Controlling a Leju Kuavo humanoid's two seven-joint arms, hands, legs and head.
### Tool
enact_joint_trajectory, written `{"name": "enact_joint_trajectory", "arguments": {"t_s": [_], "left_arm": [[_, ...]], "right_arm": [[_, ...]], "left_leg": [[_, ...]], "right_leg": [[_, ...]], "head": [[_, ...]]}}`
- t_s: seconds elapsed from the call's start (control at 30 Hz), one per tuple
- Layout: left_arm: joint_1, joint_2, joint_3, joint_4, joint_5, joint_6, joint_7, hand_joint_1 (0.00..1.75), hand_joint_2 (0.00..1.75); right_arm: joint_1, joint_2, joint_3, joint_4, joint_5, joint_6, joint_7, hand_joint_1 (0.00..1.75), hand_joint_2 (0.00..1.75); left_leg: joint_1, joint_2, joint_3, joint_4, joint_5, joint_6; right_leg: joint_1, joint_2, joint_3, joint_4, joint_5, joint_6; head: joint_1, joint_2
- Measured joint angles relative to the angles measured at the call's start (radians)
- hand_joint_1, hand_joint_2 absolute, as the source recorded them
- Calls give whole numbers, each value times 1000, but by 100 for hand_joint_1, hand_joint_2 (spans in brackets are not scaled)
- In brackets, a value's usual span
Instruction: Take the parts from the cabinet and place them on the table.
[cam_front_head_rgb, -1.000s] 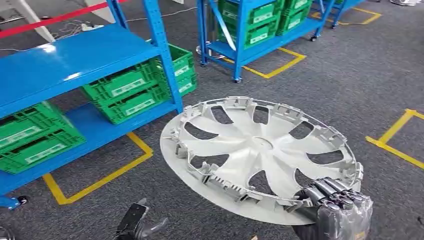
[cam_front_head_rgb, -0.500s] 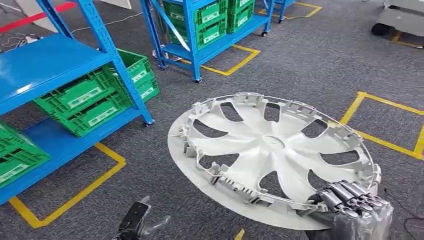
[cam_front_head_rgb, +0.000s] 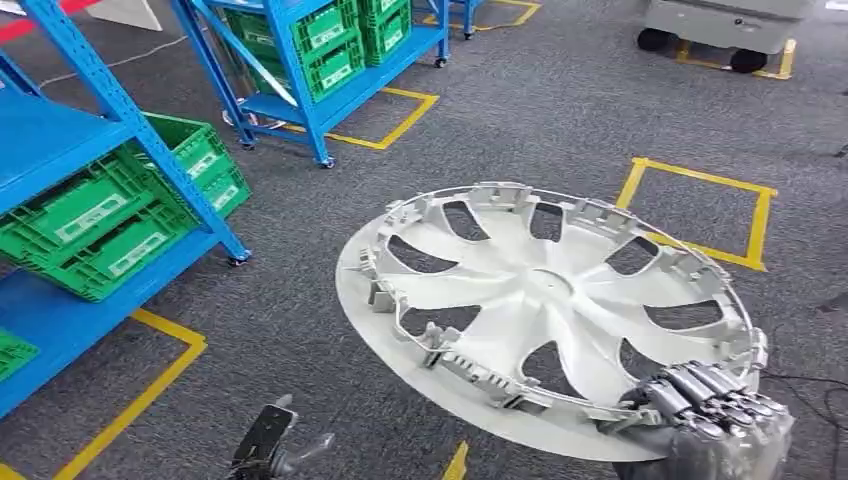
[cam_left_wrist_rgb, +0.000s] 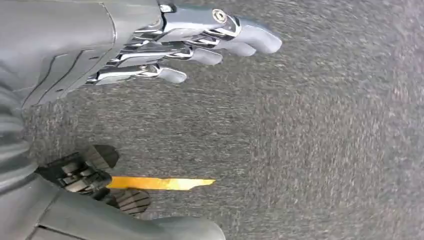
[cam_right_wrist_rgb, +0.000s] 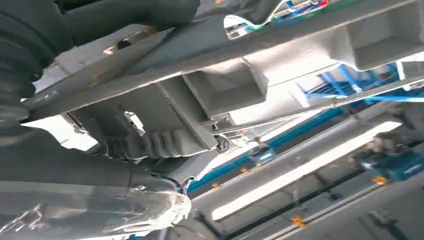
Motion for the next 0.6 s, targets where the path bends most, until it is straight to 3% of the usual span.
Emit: {"name": "enact_joint_trajectory", "arguments": {"t_s": [0.07,0.1,0.13,0.17,0.23,0.27,0.3,0.37,0.4,0.43,0.47,0.57,0.6], "left_arm": [[0,-1,0,0,0,0,0,0,175],[-2,-2,0,0,0,0,0,0,175],[-4,-2,0,0,0,0,0,0,175],[-3,-2,0,0,0,0,0,0,175],[3,0,0,0,0,0,0,0,175],[5,1,0,0,0,0,0,0,175],[6,1,0,0,0,0,0,0,175],[5,1,0,0,0,0,0,0,175],[5,2,0,0,0,0,0,0,175],[4,2,0,0,0,0,0,0,175],[4,4,0,0,0,0,0,0,175],[0,4,0,0,0,0,0,0,175],[0,0,0,0,0,0,0,0,175]], "right_arm": [[1,0,0,0,1,0,0,175,175],[3,0,0,0,1,0,0,175,175],[3,0,1,0,2,0,0,175,175],[0,0,1,0,2,0,0,175,175],[0,0,0,0,2,0,0,175,175],[0,0,0,0,3,0,0,175,175],[1,0,0,0,3,0,0,175,175],[2,0,0,0,3,0,0,175,175],[1,0,0,0,3,0,0,175,175],[1,0,0,0,3,0,0,175,175],[-1,0,0,0,3,0,0,175,175],[4,0,0,0,3,0,0,175,175],[5,0,0,0,2,0,0,175,175]], "left_leg": [[3,20,2,0,0,-7],[7,8,-1,5,-11,-17],[11,-49,-9,31,-39,-22],[13,-80,-34,91,-80,-23],[13,-97,-109,260,-159,-23],[13,-98,-136,317,-173,-21],[13,-98,-138,321,-159,-18],[13,-106,-83,208,-77,-7],[13,-125,-40,120,-32,0],[13,-172,-4,43,-5,8],[16,-191,3,22,-12,13],[11,-168,3,12,-15,12],[18,-154,6,-5,-4,14]], "right_leg": [[3,22,-7,1,3,-11],[-2,32,-6,-3,9,-22],[-2,41,-9,-3,12,-26],[-2,51,-12,-3,14,-33],[1,76,-19,-3,17,-38],[3,90,-22,-3,19,-41],[4,105,-23,-2,21,-41],[6,133,-23,-1,24,-40],[7,146,-22,-1,26,-38],[4,158,-24,-1,28,-35],[10,169,-29,3,31,-30],[0,198,-44,-5,46,-7],[3,202,-55,-3,48,-2]], "head": [[2,0],[2,0],[-2,0],[-1,0],[-2,0],[-2,0],[-1,0],[-1,0],[-2,0],[-1,0],[1,0],[-3,0],[-1,0]]}}
